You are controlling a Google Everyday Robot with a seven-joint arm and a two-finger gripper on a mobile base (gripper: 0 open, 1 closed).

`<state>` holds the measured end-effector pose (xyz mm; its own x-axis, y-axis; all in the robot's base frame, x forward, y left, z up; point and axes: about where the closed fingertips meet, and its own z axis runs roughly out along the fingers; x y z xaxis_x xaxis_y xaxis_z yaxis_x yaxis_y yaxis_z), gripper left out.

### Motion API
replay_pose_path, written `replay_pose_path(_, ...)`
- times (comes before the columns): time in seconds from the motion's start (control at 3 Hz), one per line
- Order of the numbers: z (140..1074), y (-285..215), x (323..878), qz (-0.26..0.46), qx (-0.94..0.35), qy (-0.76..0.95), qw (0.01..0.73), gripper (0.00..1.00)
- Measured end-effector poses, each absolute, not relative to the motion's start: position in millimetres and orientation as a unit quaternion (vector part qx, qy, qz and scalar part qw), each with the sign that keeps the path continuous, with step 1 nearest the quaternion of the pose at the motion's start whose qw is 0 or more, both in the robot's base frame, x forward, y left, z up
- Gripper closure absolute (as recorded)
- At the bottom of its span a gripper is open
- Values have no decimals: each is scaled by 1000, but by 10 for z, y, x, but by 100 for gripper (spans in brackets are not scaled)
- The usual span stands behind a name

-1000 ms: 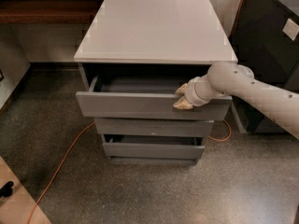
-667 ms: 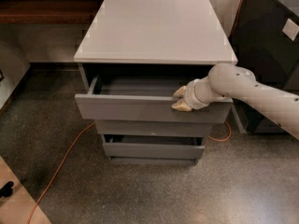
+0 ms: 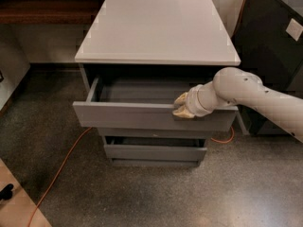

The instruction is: Open top drawer

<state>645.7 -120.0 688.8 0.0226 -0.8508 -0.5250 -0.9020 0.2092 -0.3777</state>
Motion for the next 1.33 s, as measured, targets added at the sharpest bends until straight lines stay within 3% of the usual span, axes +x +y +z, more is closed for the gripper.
replay_pose_path(1.33,6865,-1115,6162,55,-629,698,338,100)
